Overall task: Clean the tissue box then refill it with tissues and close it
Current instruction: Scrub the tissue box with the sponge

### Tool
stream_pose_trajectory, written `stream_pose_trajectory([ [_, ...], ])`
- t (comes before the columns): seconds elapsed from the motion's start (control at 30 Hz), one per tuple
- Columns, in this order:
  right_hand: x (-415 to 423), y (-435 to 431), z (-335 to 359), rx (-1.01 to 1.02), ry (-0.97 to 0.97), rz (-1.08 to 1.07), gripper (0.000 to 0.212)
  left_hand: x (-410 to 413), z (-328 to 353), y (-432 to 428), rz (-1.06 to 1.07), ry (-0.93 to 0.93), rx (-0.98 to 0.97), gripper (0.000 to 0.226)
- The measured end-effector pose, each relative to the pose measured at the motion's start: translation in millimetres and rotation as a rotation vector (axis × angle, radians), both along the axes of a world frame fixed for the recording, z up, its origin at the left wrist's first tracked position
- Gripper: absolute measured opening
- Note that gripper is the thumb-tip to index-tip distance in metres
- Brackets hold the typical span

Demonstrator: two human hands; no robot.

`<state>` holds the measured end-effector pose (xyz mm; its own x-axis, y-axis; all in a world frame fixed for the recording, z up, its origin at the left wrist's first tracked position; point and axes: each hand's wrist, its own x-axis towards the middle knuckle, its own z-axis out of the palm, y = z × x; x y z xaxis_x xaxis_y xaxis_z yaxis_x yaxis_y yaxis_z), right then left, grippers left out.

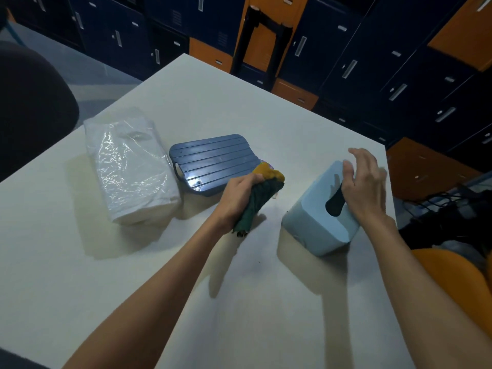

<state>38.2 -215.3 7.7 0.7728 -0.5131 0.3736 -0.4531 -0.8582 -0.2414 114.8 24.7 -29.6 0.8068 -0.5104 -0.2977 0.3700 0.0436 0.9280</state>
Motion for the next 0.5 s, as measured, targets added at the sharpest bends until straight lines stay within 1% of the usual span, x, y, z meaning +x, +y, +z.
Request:
stream_pose_trajectory([
  [0.03,6.9,-0.2,-2.4,-0.003,0.052,-0.167,0.051,1.0,1.5,1.7,-0.002,-0.011,-0.008,0.024],
  [0.07,14.6,2.8,-3.3,0.062,0.133,-0.352,0.055,2.1,1.0,2.2,-0.003,-0.025,-0.018,0.023],
  [0.1,21.8,7.5,-3.6,0.174,0.216,-0.501,0.060,2.5,0.2,2.7,0.000,-0.027,-0.026,0.021],
  [0.13,27.6,12.4,-5.3,0.272,0.281,-0.583,0.064,3.2,-0.8,2.7,0.002,-0.028,-0.021,0.019],
  [0.17,31.5,16.8,-7.7,0.316,0.319,-0.607,0.067,3.5,-0.1,3.1,0.007,-0.019,-0.015,0.018],
  [0.23,32.6,21.7,-12.1,0.279,0.331,-0.560,0.068,4.7,-1.5,3.0,-0.001,0.003,-0.022,0.017],
  [0.33,24.3,26.3,-11.7,0.201,0.296,-0.353,0.060,6.0,-3.4,2.9,-0.008,0.033,-0.015,0.016],
  [0.4,19.1,27.7,-10.0,0.192,0.273,-0.225,0.054,8.5,-6.8,0.4,0.003,0.052,-0.021,0.014],
  [0.43,17.7,27.3,-9.0,0.175,0.259,-0.204,0.053,10.5,-9.4,-2.6,0.002,0.040,-0.010,0.014],
  [0.5,16.0,26.2,-9.6,0.110,0.254,-0.243,0.056,16.0,-12.3,-11.8,-0.023,-0.035,0.028,0.015],
])
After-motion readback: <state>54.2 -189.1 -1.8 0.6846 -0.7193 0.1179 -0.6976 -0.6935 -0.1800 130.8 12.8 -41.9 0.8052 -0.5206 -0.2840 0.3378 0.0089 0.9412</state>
